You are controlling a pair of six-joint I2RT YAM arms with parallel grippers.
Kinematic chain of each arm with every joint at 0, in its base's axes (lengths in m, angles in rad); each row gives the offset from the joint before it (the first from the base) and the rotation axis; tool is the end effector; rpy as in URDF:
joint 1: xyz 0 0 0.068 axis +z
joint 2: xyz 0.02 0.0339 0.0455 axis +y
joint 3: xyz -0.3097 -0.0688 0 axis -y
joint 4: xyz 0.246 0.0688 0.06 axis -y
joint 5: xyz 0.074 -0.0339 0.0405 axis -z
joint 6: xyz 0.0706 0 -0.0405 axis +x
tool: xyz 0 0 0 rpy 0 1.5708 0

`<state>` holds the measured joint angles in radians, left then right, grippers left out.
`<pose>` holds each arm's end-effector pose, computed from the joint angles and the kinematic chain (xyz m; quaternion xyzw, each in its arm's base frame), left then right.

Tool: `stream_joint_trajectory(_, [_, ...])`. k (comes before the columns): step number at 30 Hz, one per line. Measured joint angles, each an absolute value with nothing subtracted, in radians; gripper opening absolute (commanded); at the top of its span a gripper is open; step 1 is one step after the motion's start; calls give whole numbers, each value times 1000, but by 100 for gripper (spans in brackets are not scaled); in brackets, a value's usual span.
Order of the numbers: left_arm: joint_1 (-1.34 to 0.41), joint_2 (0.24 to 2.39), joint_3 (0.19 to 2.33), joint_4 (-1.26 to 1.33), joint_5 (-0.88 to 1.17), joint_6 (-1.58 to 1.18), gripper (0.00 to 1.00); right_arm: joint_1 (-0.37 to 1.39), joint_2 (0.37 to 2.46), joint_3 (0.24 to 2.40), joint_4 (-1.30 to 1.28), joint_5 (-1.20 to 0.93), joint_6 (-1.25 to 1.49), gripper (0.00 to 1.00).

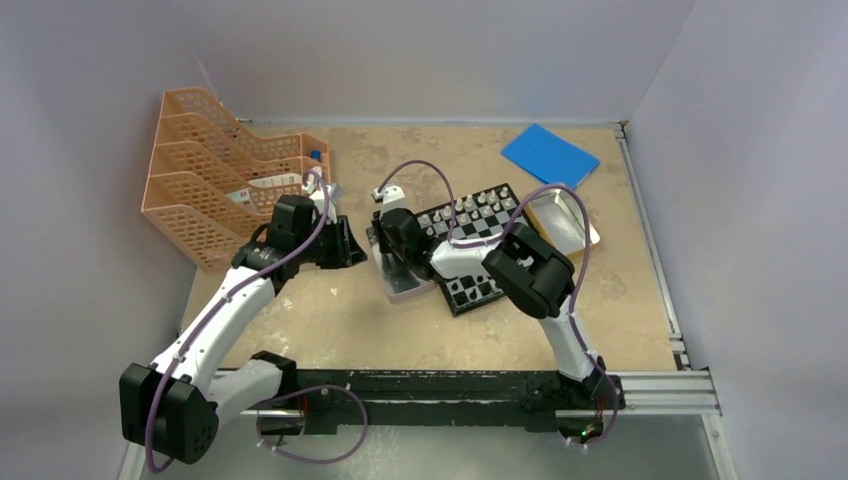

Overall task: Set up the chess pieces on the board
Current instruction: Pick up the chess piece from the storage box.

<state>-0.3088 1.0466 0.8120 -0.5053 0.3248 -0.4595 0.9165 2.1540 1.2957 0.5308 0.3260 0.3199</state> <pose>0.2049 -0.0890 0.2878 -0.0029 0.9052 -0.2864 0.3138 0.3406 0.4069 0.1798 -0.1454 0.7945 0.2255 0.5448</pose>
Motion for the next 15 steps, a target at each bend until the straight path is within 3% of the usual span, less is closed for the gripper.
stream_joint_trajectory(11, [-308, 1047, 812, -506, 312, -459, 31, 921, 2142, 1280, 529, 332, 316, 1])
stream_joint_trajectory(15, [-308, 1045, 812, -514, 307, -452, 36, 926, 2083, 1225, 517, 329, 318, 0])
